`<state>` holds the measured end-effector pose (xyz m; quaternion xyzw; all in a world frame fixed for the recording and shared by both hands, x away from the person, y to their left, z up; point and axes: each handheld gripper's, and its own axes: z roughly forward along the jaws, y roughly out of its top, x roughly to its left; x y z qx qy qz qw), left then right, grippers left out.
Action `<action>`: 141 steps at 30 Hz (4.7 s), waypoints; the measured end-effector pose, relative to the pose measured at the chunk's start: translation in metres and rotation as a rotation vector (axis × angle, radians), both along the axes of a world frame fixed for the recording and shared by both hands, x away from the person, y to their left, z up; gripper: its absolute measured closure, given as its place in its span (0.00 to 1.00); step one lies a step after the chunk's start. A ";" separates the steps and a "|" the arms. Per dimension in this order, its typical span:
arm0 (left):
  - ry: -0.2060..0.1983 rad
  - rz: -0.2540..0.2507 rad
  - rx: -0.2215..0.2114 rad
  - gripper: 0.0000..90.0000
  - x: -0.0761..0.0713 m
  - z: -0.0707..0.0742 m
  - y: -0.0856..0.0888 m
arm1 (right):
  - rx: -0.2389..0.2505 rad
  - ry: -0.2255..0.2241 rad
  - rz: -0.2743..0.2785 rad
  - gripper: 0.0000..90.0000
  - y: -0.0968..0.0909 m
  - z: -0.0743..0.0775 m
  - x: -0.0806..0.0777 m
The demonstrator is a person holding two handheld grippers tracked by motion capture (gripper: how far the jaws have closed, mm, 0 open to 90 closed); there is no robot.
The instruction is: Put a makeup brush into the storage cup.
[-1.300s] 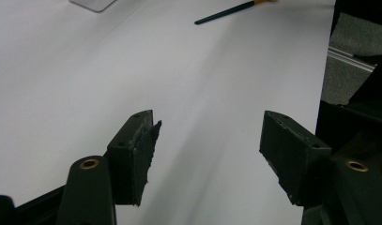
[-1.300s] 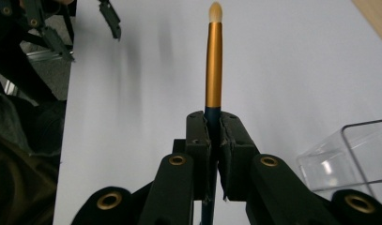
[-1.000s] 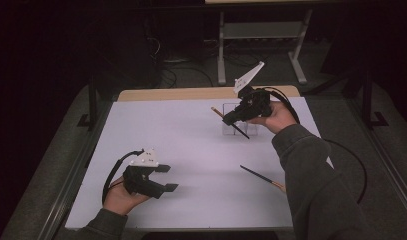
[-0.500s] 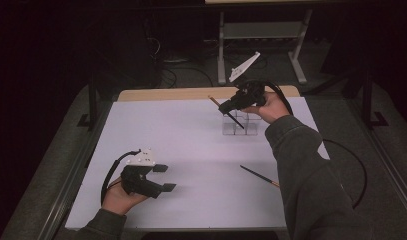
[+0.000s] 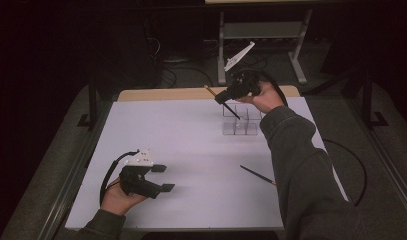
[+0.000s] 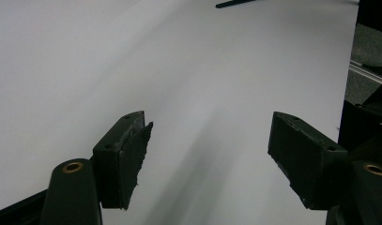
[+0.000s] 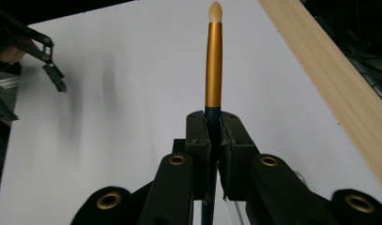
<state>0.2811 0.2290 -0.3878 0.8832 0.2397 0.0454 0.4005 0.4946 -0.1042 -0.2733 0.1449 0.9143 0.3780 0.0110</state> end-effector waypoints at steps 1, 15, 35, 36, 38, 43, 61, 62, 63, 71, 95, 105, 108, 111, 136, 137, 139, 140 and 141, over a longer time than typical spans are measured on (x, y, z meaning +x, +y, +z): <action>0.001 0.000 0.000 0.31 0.000 0.000 0.000 | 0.000 -0.009 0.001 0.92 0.001 0.000 0.002; 0.015 -0.001 -0.019 0.31 0.000 0.001 0.001 | 0.004 0.002 -0.044 0.92 0.012 -0.009 0.035; 0.012 -0.010 -0.030 0.30 0.000 0.002 0.003 | -0.006 0.023 -0.097 0.92 0.014 -0.031 0.051; 0.013 -0.009 -0.031 0.30 0.000 0.002 0.003 | -0.003 0.022 -0.098 0.91 0.014 -0.032 0.051; 0.015 -0.013 -0.031 0.30 -0.001 0.002 0.003 | -0.002 0.026 -0.102 0.91 0.013 -0.034 0.051; 0.018 -0.013 -0.033 0.31 -0.002 0.003 0.003 | -0.001 0.032 -0.104 0.91 0.013 -0.036 0.051; 0.011 -0.018 -0.036 0.30 -0.003 0.005 0.003 | 0.010 0.042 -0.129 0.91 0.004 -0.039 0.044; 0.012 -0.017 -0.038 0.30 -0.003 0.004 0.003 | 0.008 0.041 -0.130 0.91 0.003 -0.039 0.044; 0.010 -0.019 -0.037 0.30 -0.003 0.004 0.003 | 0.009 0.040 -0.129 0.91 0.003 -0.039 0.043; 0.022 -0.014 -0.041 0.30 -0.004 0.003 0.002 | 0.010 0.052 -0.141 0.91 -0.002 -0.046 0.039; 0.035 -0.021 -0.040 0.31 -0.004 0.003 -0.001 | -0.017 0.058 -0.174 0.88 -0.019 -0.048 0.027; 0.036 -0.020 -0.037 0.31 -0.004 0.004 -0.001 | -0.019 0.061 -0.207 0.78 -0.026 -0.051 0.020; 0.027 -0.021 -0.035 0.31 -0.004 0.005 -0.001 | -0.019 0.054 -0.203 0.78 -0.029 -0.050 0.017; 0.023 -0.024 -0.026 0.31 -0.004 0.005 0.000 | -0.015 0.052 -0.204 0.78 -0.032 -0.049 0.013; 0.013 -0.009 -0.023 0.30 -0.002 0.005 0.000 | 0.021 0.072 -0.221 0.69 -0.056 -0.053 -0.014; 0.012 -0.010 -0.021 0.30 -0.002 0.006 0.001 | 0.027 0.092 -0.234 0.69 -0.057 -0.052 -0.016; 0.012 -0.013 -0.017 0.30 -0.001 0.005 0.001 | 0.021 0.099 -0.236 0.68 -0.059 -0.053 -0.018; 0.013 -0.015 -0.019 0.30 -0.001 0.005 0.001 | 0.022 0.095 -0.237 0.67 -0.060 -0.053 -0.018; 0.016 -0.016 -0.021 0.30 -0.001 0.005 0.001 | 0.026 0.098 -0.237 0.67 -0.061 -0.053 -0.019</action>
